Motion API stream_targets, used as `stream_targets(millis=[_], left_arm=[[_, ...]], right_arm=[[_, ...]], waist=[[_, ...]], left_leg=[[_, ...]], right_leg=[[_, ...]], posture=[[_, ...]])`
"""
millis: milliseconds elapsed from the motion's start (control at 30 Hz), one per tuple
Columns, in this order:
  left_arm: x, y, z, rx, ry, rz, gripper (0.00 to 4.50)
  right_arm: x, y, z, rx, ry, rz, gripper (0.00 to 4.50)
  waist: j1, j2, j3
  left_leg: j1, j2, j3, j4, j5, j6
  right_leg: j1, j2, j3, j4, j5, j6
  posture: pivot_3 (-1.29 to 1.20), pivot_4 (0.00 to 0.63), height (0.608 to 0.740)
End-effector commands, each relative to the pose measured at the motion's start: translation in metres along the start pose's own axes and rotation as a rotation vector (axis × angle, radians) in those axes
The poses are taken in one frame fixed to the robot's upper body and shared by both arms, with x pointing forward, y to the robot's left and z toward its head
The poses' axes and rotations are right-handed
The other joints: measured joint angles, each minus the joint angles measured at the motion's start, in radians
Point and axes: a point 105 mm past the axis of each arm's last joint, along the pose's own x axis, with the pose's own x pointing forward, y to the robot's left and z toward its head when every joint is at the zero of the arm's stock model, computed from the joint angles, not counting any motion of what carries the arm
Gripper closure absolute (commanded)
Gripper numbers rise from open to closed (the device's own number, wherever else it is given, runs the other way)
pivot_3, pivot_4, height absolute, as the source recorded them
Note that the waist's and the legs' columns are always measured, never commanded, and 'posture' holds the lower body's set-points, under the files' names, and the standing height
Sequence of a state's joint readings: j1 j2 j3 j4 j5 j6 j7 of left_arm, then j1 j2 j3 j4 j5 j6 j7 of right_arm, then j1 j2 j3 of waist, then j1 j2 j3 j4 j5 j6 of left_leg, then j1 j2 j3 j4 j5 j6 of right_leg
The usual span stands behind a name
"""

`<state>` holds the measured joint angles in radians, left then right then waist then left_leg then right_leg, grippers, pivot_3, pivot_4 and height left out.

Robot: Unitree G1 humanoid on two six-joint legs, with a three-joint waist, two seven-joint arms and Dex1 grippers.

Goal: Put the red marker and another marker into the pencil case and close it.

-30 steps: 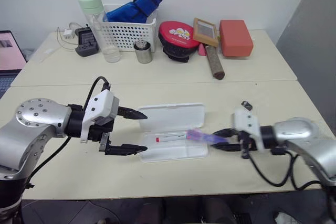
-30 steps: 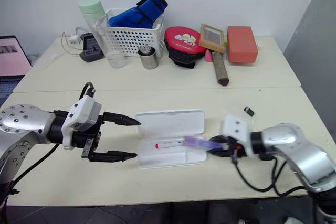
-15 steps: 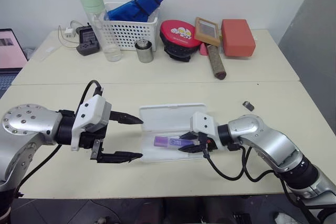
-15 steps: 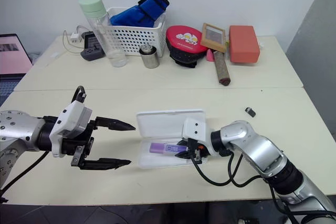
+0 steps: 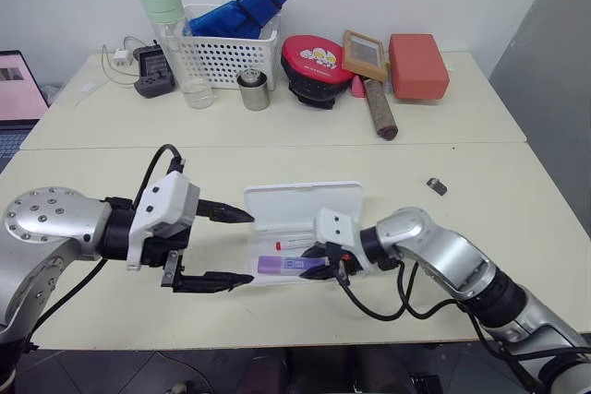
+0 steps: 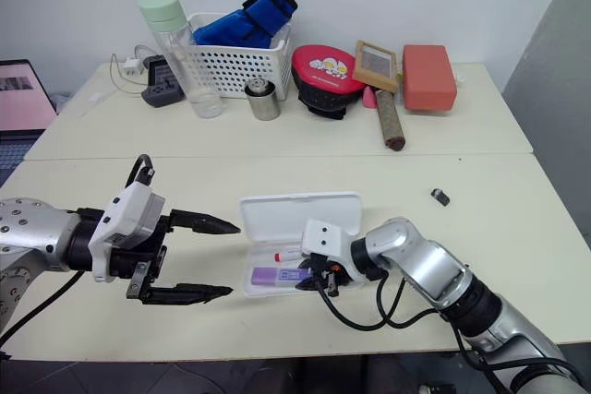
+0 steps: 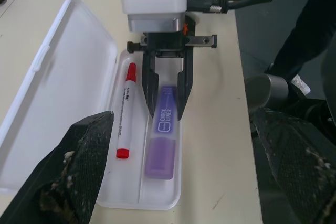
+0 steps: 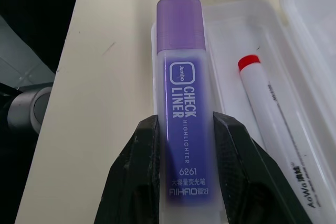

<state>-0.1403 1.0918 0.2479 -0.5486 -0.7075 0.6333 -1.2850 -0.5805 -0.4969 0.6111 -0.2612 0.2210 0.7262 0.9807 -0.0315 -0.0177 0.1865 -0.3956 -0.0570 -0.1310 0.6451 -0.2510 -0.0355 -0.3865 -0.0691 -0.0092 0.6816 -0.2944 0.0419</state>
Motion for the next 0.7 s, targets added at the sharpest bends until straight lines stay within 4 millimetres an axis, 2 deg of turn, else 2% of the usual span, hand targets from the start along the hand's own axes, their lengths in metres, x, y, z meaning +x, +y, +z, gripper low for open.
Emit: stream_targets(millis=[33,267,333,633,700], left_arm=[[-0.004,-0.003,0.008,0.030,-0.001,0.007,0.00],[-0.004,-0.003,0.009,0.026,-0.005,0.009,0.00],[-0.004,-0.002,0.010,0.026,-0.006,0.009,0.00],[-0.004,0.001,0.010,0.028,-0.012,0.012,0.00],[-0.005,0.001,0.009,0.027,-0.010,0.012,0.00]], right_arm=[[0.000,-0.001,0.012,-0.057,-0.024,0.008,3.45],[0.000,-0.006,0.015,-0.069,-0.031,-0.002,3.45],[0.000,-0.005,0.015,-0.073,-0.032,0.000,2.75],[-0.005,-0.001,0.027,-0.089,-0.073,0.022,0.69],[-0.008,0.000,0.029,-0.087,-0.086,0.022,0.36]], waist=[[0.000,0.000,0.000],[0.000,0.000,0.000],[0.000,0.000,0.000],[0.000,0.000,0.000],[0.000,0.000,0.000]], left_leg=[[0.000,0.000,0.000,0.000,0.000,0.000],[0.000,0.000,0.000,0.000,0.000,0.000],[0.000,0.000,0.000,0.000,0.000,0.000],[0.000,0.000,0.000,0.000,0.000,0.000],[0.000,0.000,0.000,0.000,0.000,0.000]], right_leg=[[0.000,0.000,0.000,0.000,0.000,0.000],[0.000,0.000,0.000,0.000,0.000,0.000],[0.000,0.000,0.000,0.000,0.000,0.000],[0.000,0.000,0.000,0.000,0.000,0.000],[0.000,0.000,0.000,0.000,0.000,0.000]], posture=[[0.00,0.150,0.740],[0.00,0.150,0.740],[0.00,0.150,0.740],[0.00,0.150,0.740],[0.00,0.150,0.740]])
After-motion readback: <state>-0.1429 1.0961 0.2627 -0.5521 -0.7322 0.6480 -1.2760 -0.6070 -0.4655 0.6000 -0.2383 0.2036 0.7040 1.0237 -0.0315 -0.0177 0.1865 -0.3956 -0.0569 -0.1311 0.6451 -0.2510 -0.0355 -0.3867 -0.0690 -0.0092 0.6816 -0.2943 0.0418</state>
